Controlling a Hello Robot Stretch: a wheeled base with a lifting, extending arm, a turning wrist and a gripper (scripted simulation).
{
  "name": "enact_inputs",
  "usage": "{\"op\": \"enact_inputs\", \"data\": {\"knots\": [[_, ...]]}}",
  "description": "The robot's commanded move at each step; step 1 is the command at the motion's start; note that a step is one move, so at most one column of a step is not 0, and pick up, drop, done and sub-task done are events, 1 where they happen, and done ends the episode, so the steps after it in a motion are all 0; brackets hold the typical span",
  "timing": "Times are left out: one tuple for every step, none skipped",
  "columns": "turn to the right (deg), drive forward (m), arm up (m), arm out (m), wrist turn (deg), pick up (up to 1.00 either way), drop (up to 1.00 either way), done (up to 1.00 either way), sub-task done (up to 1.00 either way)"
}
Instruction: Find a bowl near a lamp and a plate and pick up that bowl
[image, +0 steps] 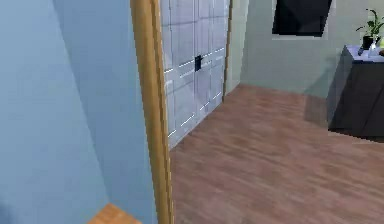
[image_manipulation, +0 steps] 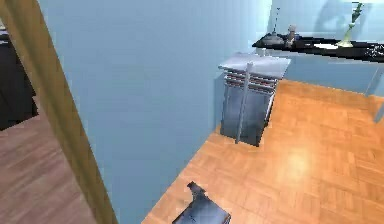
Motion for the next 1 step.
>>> {"op": "enact_inputs", "data": {"knots": [[45.0, 0.00, 0.00, 0.00, 0.0, 0.00, 0.00, 0.00, 0.00]]}}
